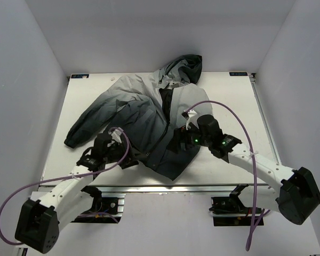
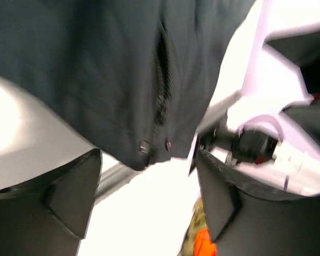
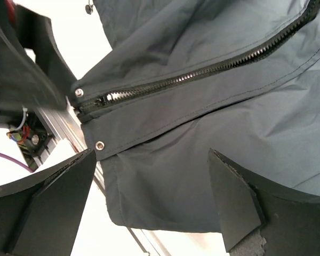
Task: Zip up the jacket
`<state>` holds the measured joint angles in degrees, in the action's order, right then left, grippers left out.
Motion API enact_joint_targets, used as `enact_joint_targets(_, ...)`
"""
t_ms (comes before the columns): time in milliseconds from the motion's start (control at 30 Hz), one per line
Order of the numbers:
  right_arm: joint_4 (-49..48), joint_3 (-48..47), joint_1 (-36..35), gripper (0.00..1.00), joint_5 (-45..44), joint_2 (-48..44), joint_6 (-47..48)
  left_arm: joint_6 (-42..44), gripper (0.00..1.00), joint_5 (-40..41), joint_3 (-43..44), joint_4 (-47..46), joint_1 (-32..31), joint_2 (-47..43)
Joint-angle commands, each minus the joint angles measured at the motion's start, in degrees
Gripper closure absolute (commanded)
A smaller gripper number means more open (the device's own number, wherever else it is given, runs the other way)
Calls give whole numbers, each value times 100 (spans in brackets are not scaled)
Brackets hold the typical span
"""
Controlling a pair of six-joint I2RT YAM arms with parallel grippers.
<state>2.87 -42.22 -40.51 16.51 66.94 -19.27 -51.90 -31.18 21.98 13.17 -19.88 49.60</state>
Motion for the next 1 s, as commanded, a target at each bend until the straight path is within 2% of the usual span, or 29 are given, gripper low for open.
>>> enact_joint_targets(0, -226, 38, 26, 11, -34, -190, -121, -216, 21, -47, -97, -842, -446, 215)
enact_joint_targets(33, -226, 38, 26, 11, -43, -216, -130, -207, 27, -55, -115, -955, -447, 295)
enact_joint_targets(133, -226, 108, 26, 11, -104, -321, -200, -250, 30, -186, -167, -1561, -455, 584)
enact_joint_targets(200, -226, 135, 26, 11, -122, -401, -200, -172, 31, -204, -80, -1616, -455, 708)
enact_joint_targets(333, -200, 144, 34, 11, -210, -453, -191, -75, 42, -108, -62, -1869, -455, 980)
enact_joint_targets(467, -182, 161, 26, 11, -192, -453, -227, -13, 62, -222, -71, -2151, -455, 1182)
enact_joint_targets(500, -182, 161, 26, 11, -210, -445, -235, 30, 74, -213, -62, -2161, -455, 1209)
enact_joint_targets(567, -182, 152, 26, 11, -158, -427, -218, 57, 85, -248, -44, -2213, -455, 1236)
enact_joint_targets(600, -182, 144, 26, 11, -35, -410, -174, 66, 96, -266, -36, -2231, -455, 1218)
enact_joint_targets(633, -217, 152, 26, 11, 62, -375, -130, 83, 100, -283, -44, -2257, -455, 1175)
enact_joint_targets(767, -436, 100, 26, 13, 694, -208, 177, 101, 100, -371, -123, -2555, -455, 1025)
enact_joint_targets(967, -875, -32, 26, 14, 1652, 83, 151, 294, 100, -775, -141, -3153, -455, 709)
